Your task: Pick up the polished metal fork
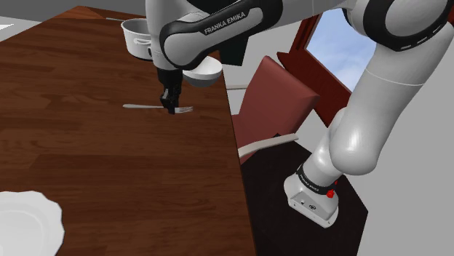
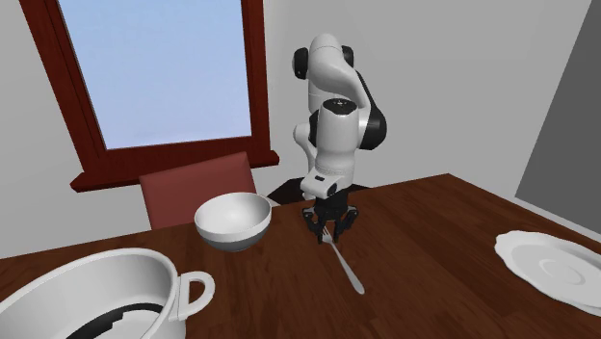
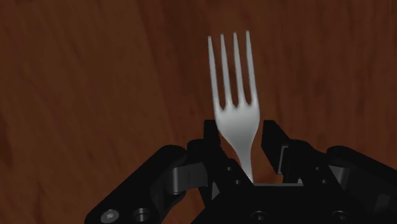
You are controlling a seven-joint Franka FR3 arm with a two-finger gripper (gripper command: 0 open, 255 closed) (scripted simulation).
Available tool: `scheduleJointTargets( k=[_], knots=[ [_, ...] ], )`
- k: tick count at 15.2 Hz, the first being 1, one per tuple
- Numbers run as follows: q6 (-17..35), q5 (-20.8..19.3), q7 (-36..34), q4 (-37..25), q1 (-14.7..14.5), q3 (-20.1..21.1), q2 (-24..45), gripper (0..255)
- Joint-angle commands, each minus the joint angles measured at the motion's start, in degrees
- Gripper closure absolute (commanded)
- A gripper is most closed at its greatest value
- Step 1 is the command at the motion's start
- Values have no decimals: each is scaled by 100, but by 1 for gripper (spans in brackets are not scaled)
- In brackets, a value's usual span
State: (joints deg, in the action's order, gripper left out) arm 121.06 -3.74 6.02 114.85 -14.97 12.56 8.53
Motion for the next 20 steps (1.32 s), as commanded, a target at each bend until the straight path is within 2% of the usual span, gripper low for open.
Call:
scheduleJointTargets(
  k=[1, 3, 18, 20],
  knots=[
    [-4, -1, -2, 13, 2, -4, 7, 255],
    [5, -4, -10, 17, -1, -1, 13, 255],
    [-1073, 119, 92, -682, 14, 13, -379, 255],
    [-1085, 120, 93, -690, 15, 13, -382, 255]
  ],
)
